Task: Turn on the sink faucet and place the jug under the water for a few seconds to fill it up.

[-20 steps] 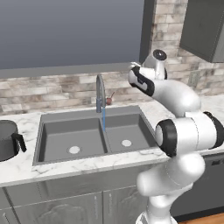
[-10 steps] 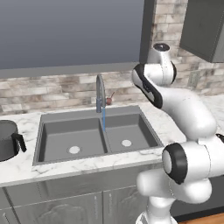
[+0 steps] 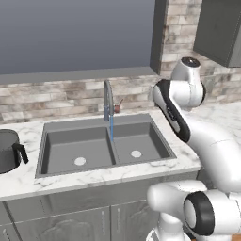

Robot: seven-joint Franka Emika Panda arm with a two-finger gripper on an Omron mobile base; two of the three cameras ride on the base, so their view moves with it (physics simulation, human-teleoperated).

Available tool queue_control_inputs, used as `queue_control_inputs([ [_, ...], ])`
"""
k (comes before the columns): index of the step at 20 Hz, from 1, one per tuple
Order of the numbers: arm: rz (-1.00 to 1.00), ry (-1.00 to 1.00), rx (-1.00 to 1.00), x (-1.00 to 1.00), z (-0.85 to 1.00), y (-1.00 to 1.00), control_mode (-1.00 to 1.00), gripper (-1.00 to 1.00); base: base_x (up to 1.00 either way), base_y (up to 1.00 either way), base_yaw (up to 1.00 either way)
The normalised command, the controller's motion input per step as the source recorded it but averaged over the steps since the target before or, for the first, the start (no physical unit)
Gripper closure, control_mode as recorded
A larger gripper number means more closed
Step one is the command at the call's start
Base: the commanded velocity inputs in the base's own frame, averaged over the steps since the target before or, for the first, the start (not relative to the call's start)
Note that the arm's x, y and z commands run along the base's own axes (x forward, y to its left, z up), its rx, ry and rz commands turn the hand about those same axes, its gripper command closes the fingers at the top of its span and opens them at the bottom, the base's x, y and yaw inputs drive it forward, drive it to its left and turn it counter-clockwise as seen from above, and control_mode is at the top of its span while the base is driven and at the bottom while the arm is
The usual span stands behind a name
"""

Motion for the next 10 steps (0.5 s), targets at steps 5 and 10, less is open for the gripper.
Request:
queue_control_inputs([
  [5,0.22,-0.02,0.0,-0.4,0.0,0.4,-1.0,-1.0,0.0,0.0,0.0],
  [10,0.28,0.0,-0.15,-0.32,0.0,0.92,-1.0,-1.0,0.0,0.0,0.0],
])
